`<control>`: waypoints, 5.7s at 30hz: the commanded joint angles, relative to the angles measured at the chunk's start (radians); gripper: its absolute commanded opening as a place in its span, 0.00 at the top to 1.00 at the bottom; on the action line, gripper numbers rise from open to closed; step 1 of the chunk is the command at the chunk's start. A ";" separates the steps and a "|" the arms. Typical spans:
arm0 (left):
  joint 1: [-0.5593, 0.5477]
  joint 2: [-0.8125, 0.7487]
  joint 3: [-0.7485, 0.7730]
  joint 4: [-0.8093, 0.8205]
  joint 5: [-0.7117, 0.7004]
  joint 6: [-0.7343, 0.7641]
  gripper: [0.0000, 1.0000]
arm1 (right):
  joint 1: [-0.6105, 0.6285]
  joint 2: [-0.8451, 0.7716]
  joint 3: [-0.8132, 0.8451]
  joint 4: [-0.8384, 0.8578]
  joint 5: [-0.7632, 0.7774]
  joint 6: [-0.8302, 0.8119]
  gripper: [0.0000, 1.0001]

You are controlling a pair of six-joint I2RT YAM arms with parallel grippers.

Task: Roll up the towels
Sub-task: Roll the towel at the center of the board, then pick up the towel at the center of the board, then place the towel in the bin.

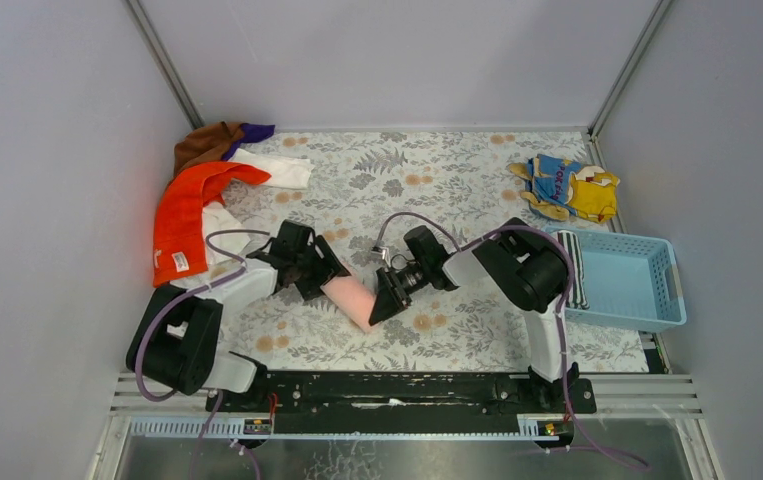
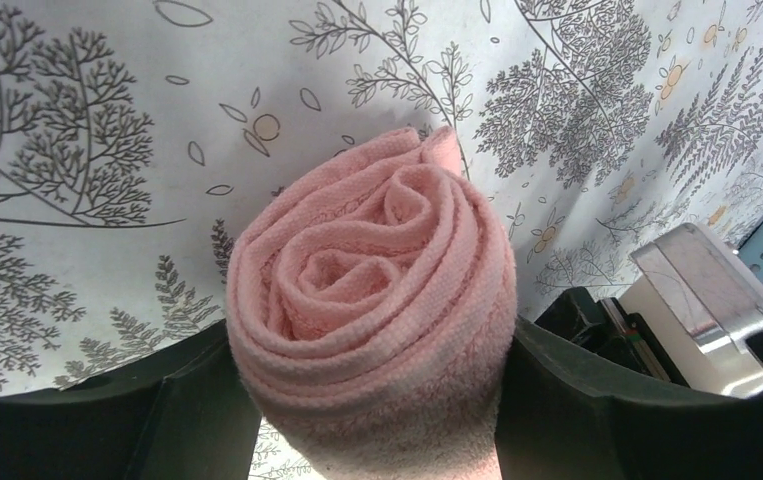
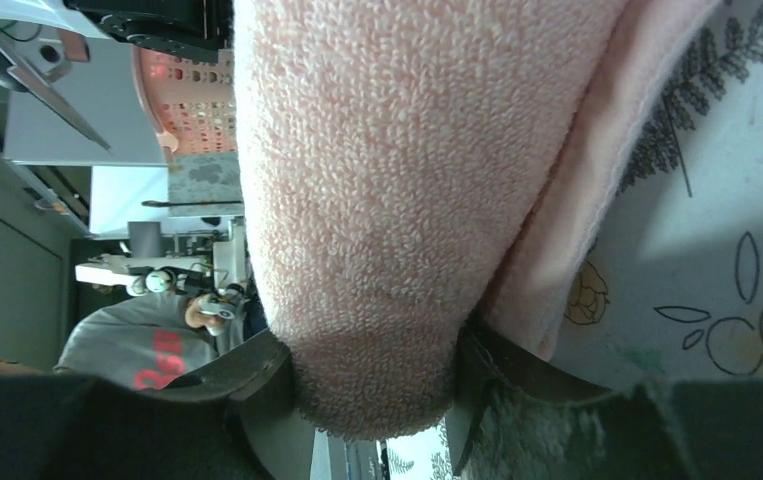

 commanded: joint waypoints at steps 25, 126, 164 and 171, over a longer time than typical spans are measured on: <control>-0.086 0.223 0.109 -0.277 -0.146 0.095 0.43 | 0.546 -0.446 0.301 -0.772 1.636 -0.425 0.00; -0.021 -0.448 0.381 -0.482 -0.685 0.452 0.00 | -0.717 -1.217 -0.101 -0.939 1.735 -1.080 1.00; -0.072 -0.482 0.334 -0.461 -0.756 0.443 0.00 | -1.082 -0.817 -0.307 -0.685 1.020 -1.052 0.75; -0.062 -0.484 0.332 -0.456 -0.741 0.444 0.00 | -1.082 -0.845 -0.297 -0.679 1.048 -1.050 0.64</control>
